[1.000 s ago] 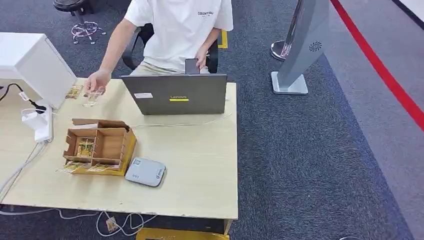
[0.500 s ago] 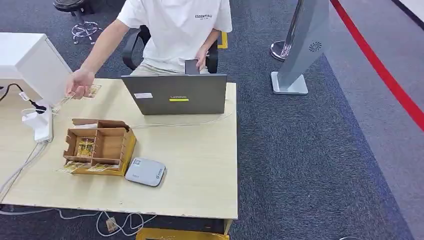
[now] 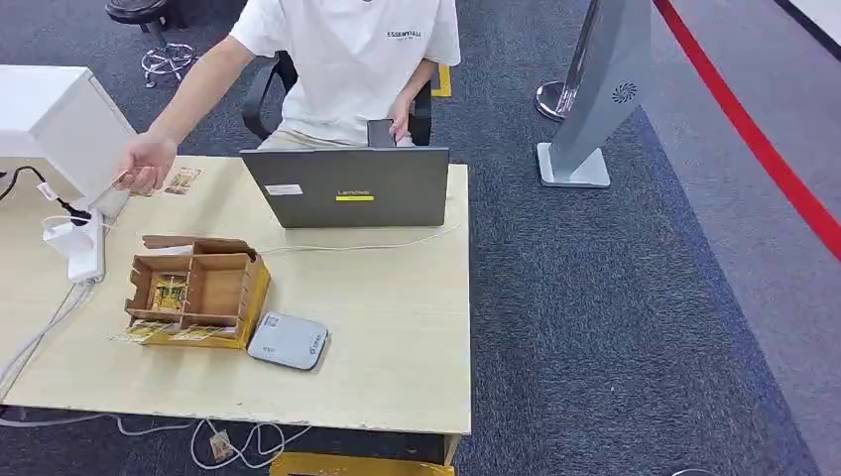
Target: Pass the card to the sensor for recognition and then transmit it.
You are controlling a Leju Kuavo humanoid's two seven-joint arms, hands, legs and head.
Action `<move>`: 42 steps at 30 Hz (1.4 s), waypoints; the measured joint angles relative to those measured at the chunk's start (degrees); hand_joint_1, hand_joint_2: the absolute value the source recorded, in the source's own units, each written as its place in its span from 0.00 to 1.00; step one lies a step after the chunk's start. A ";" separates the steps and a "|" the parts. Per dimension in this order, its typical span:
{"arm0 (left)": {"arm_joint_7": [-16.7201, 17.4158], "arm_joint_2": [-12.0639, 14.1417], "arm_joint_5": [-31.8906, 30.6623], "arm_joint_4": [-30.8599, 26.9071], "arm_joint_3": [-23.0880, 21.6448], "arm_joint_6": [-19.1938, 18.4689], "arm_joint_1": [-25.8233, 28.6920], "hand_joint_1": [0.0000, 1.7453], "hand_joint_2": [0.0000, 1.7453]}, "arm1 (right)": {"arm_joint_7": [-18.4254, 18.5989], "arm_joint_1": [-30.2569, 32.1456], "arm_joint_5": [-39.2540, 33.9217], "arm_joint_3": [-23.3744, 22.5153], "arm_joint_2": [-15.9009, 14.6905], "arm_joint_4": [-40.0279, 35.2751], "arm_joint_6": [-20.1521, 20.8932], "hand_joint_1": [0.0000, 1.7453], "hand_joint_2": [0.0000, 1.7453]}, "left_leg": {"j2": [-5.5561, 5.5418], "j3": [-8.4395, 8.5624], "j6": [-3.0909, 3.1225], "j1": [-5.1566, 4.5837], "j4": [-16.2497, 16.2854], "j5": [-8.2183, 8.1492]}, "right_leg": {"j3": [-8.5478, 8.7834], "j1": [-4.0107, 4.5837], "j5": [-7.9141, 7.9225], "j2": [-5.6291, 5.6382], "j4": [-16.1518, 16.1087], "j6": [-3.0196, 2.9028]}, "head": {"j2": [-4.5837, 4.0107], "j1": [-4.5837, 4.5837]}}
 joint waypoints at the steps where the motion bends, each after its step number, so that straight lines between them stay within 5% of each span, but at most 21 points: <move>1: 0.32 0.00 -1.69 -0.48 -1.25 0.78 -0.53 0.00 1.00 | 0.09 -0.08 0.09 0.02 0.00 0.00 0.02 0.00 1.00 | 0.02 0.01 0.00 0.00 0.00 0.00 | 0.00 0.00 0.00 0.02 0.00 0.00 | 0.00 0.00; 42: 20.63 6.69 -67.81 -6.58 -54.32 27.58 -20.07 0.00 1.00 | 3.30 -1.29 2.88 1.44 -0.02 0.04 2.14 0.00 1.00 | 0.15 0.05 -0.04 -0.01 0.06 0.07 | -0.02 -0.01 0.16 0.25 0.01 0.06 | 0.00 0.04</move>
